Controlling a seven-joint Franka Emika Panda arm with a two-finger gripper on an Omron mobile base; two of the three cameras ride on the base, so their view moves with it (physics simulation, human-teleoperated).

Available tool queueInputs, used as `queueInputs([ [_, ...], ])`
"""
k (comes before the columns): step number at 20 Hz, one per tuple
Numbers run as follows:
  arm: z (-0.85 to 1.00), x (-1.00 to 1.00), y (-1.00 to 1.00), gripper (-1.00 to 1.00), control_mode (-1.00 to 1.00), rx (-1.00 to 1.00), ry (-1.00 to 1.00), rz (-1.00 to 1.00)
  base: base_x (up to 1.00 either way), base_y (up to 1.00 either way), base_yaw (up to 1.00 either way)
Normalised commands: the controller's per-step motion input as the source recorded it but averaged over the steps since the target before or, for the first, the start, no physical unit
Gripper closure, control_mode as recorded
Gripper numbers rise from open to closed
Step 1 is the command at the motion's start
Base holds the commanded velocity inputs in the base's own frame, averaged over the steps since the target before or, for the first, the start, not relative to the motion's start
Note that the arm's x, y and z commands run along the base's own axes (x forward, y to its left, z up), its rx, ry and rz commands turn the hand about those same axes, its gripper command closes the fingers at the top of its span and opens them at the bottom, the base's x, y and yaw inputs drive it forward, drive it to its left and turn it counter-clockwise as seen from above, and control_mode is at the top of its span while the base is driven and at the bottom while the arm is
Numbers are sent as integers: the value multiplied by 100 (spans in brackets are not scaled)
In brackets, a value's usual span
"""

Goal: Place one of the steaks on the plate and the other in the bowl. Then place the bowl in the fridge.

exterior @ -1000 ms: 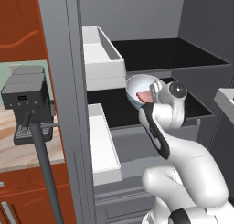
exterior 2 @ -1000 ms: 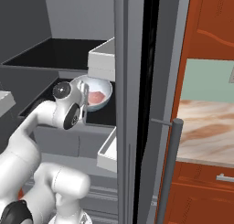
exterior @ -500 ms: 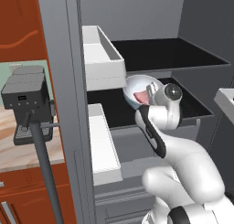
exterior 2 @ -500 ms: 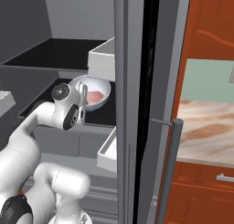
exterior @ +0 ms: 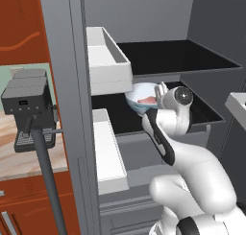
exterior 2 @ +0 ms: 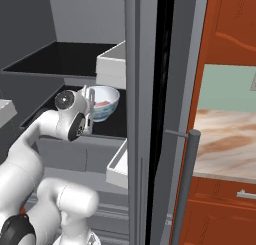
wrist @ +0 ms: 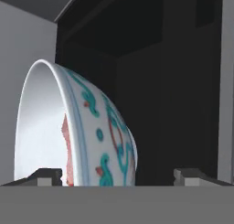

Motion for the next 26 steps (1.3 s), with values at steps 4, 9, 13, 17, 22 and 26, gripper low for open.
queueInputs([
  [4, 7, 0, 0, -100, -100, 3, -11, 0, 0, 0, 0],
  [9, 0, -15, 0, -100, -100, 0, -5, 0, 0, 0, 0],
  [13, 8, -37, 0, -100, -100, 0, -4, 0, 0, 0, 0],
  [17, 27, -63, 0, -100, -100, 0, -7, 0, 0, 0, 0],
  [22, 24, -79, 0, -100, -100, 0, 0, 0, 0, 0, 0],
  [26, 14, -92, -1, -100, -100, 0, 0, 0, 0, 0, 0],
])
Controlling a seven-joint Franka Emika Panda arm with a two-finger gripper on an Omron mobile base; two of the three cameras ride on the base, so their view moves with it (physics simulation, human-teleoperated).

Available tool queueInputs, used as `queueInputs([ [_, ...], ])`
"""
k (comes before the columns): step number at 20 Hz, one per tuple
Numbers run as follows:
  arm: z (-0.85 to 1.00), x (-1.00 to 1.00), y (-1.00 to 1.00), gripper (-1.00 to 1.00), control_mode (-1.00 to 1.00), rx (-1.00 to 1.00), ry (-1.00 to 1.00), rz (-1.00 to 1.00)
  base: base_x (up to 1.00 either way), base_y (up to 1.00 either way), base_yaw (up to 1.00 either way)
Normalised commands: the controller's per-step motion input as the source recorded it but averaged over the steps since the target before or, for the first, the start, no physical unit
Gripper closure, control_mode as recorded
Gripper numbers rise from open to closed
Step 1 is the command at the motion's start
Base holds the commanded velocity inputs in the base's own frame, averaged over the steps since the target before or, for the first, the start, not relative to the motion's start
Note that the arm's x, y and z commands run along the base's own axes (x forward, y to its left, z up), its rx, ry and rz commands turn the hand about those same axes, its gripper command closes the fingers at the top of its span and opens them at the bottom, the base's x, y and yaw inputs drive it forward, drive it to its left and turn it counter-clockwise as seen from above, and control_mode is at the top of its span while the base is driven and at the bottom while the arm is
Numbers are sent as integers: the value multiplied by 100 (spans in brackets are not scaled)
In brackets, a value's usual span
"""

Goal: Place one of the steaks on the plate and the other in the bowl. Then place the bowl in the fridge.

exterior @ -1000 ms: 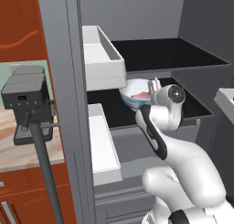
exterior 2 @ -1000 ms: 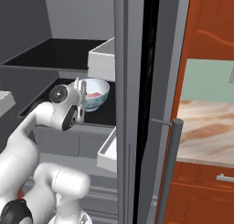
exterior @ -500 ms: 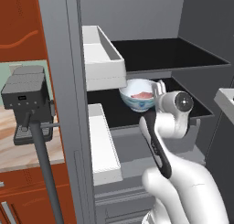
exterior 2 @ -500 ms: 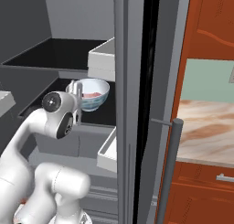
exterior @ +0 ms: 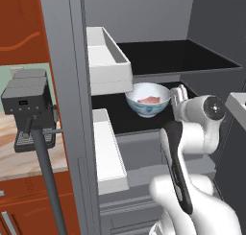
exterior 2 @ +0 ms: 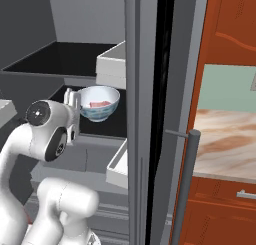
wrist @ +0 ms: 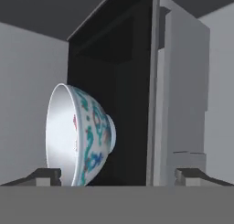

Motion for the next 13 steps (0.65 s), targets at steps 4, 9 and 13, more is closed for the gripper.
queueInputs([
  [4, 11, -79, -2, -100, -100, 0, 1, 0, 0, 0, 0],
  [9, 8, -58, 1, -100, -100, -2, 37, 3, 0, 0, 0],
  [13, 4, -11, 0, -100, -100, -2, 51, 12, 0, 0, 0],
])
